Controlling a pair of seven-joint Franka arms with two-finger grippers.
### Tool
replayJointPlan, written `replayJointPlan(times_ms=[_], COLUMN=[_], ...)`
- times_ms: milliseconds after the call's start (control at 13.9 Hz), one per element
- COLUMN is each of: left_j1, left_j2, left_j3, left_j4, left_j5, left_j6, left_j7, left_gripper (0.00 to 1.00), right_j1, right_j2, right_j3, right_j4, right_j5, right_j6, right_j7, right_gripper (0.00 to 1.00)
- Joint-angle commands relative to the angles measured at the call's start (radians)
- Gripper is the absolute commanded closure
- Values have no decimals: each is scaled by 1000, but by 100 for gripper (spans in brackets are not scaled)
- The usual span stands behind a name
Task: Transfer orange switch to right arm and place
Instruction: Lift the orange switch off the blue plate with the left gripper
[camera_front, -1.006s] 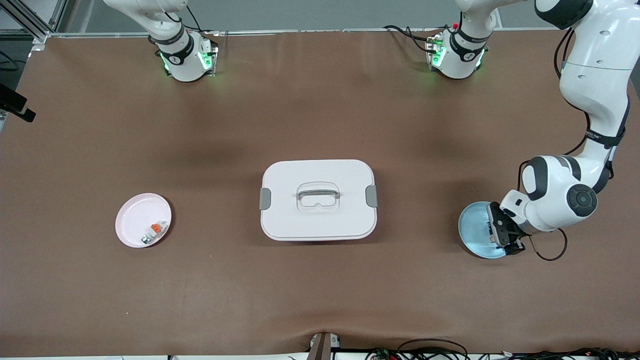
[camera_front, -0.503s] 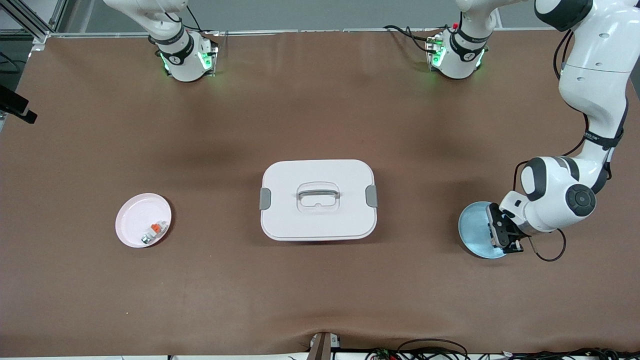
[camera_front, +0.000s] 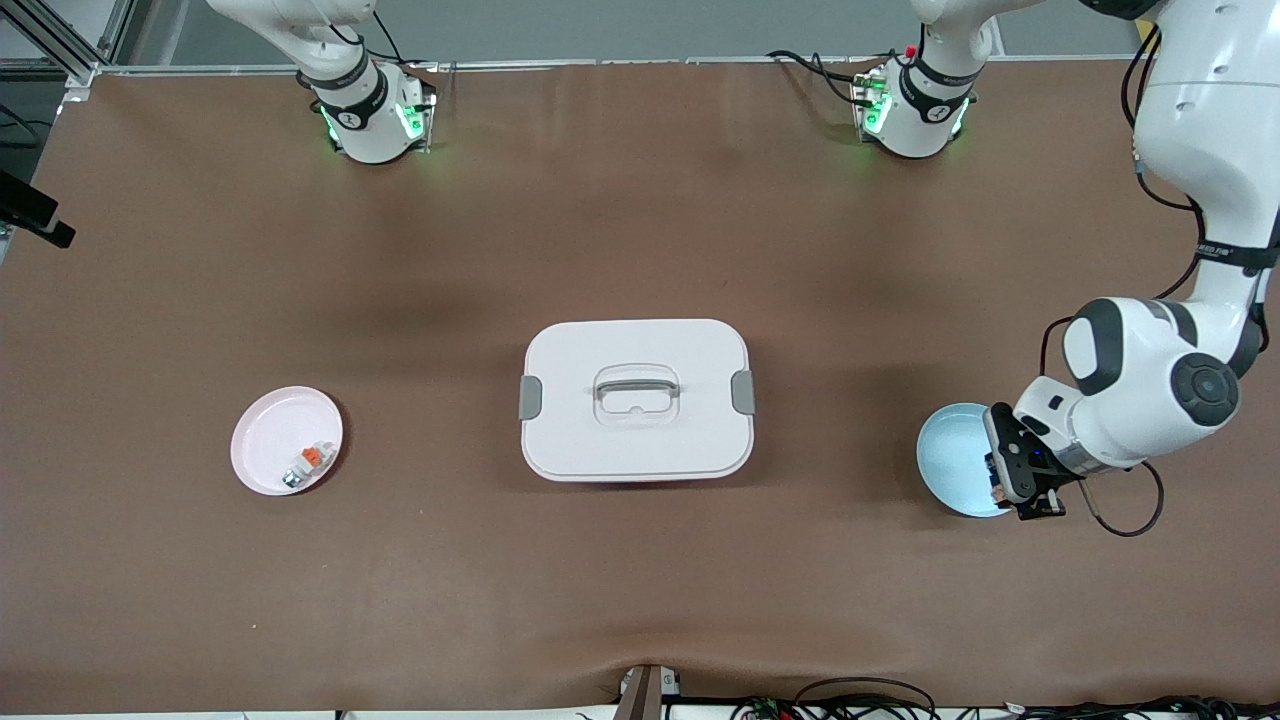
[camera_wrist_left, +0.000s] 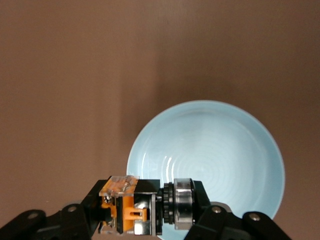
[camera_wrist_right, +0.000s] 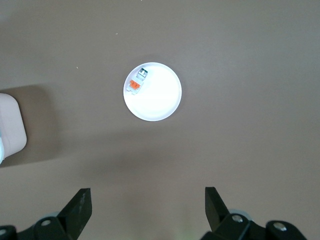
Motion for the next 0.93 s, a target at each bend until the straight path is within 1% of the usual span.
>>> replayJointPlan(times_ms=[0, 144, 216, 359, 503, 575, 719, 791, 862], left_j1=[8, 5, 6, 5, 8, 8, 6, -6, -7], left_j2=[-23, -41, -46, -55, -53, -55, -52, -52, -52], left_j3=[-47, -87, -113, -179, -231, -257, -302, -314, -344], left_j4=[46, 66, 81, 115, 147, 156, 187, 205, 215], left_j5=[-111, -174, -198, -203, -202, -202, -203, -214, -232], left_j6=[-93, -119, -139, -161, -162, -162, -162, -162, -162], left_j7=[-8, -22, -57, -110, -198, -241, -288, -307, -350], left_gripper=[100, 100, 100, 100, 100, 100, 100, 100, 100], right_j1=[-42, -50, -51, -57, -47, -44, -45, -38, -21], right_j2=[11, 28, 28, 36, 39, 49, 65, 65, 68], right_j3=[7, 8, 7, 7, 8, 8, 8, 15, 16], right_j4=[1, -5, -4, -13, -22, -23, -30, -33, -36], right_j5=[38, 42, 76, 133, 199, 241, 378, 386, 406], right_j6=[-5, -16, -22, -37, -106, -108, -111, -103, -91], right_j7=[-2, -17, -14, -17, -71, -95, -137, -143, -146], right_gripper=[0, 0, 0, 0, 0, 0, 0, 0, 0])
